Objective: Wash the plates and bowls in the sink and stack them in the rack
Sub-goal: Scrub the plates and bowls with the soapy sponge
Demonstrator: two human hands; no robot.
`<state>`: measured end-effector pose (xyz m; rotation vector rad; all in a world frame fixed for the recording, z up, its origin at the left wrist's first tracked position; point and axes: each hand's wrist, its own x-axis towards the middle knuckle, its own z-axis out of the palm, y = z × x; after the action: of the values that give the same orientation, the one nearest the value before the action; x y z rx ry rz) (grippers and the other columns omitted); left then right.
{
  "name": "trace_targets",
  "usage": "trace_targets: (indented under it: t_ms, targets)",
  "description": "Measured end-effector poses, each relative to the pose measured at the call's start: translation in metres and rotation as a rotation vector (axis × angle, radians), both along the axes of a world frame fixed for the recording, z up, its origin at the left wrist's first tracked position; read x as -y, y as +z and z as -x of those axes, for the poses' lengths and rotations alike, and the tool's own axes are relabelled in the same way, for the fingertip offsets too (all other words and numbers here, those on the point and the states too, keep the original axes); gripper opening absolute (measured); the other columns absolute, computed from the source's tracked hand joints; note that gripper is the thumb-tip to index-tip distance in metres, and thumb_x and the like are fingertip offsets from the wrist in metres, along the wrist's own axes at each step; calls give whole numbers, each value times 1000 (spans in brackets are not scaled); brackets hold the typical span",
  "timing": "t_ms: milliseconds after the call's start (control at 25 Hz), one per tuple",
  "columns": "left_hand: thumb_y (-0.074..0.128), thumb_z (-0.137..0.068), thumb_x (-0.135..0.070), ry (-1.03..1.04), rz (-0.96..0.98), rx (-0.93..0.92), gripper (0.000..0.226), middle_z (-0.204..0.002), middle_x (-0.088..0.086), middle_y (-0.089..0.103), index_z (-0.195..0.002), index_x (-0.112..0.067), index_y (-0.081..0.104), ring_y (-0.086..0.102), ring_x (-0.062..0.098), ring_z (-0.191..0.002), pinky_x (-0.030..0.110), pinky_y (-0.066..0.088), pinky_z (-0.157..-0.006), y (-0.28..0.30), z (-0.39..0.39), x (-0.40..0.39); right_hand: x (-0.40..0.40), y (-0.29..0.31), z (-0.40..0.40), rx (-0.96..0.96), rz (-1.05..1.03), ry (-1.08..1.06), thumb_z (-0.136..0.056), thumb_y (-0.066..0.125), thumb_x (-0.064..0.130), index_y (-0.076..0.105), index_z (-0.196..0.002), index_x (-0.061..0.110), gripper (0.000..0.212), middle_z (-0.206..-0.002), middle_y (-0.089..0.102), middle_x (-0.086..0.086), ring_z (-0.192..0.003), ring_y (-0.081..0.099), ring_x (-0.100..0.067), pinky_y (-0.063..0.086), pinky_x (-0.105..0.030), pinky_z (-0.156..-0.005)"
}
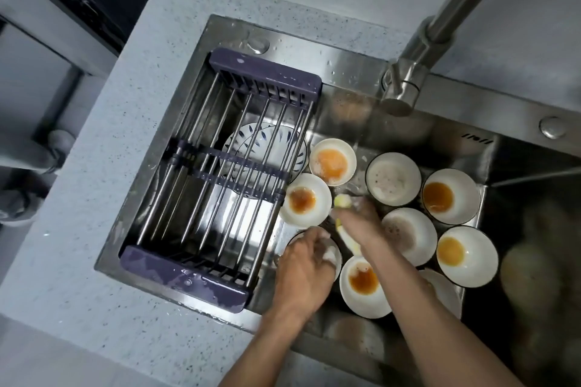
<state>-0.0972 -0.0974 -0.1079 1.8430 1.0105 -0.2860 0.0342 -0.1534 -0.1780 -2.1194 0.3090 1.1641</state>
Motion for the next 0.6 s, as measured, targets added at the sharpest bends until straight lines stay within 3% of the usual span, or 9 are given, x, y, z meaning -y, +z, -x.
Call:
trace_targets:
  t_ms: [160, 280, 400, 520, 600]
  targets:
    - [57, -86, -26, 21, -3, -14, 14, -89, -13, 70, -97, -34, 58, 66, 4, -87, 34, 55, -81, -7, 2, 3, -25, -30, 5, 68, 77, 81, -63, 64, 29, 58, -89, 25, 27, -92, 72, 1, -87, 70, -24, 59, -37, -79]
    - [60, -87, -23, 34, -4, -4, 18, -90, -14, 71, -100, -35, 59, 67, 3, -86, 29, 55, -79, -5, 3, 1, -25, -20, 1, 166, 142, 70, -74, 63, 20, 64, -96, 24, 23, -97, 69, 1, -93, 68, -25, 52, -26, -73]
    - [60, -92, -22, 76, 24, -22, 17, -90, -15, 70, -103, -35, 59, 65, 0, -83, 17, 50, -72, -3, -2, -2, -6, -8, -8, 271, 216, 107, -79, 65, 20, 68, -108, 25, 30, -103, 72, -1, -97, 67, -29, 52, -29, -75]
    - [60, -92, -18, 166, 78, 12, 18, -87, -17, 69, -101, -34, 59, 66, 3, -84, 21, 52, -77, -4, -9, -2, 15, 11, -16, 284, 193, 15, -81, 67, 19, 66, -101, 28, 21, -92, 68, 1, -89, 64, -28, 48, -29, -74]
    - [63, -92, -20, 297, 133, 56, 26, -104, -16, 66, -113, -34, 57, 65, 8, -94, 29, 54, -87, -9, -15, -2, 30, 21, -19, 212, 72, -61, -80, 71, 14, 64, -96, 28, 22, -91, 69, 2, -84, 63, -22, 48, -28, -73]
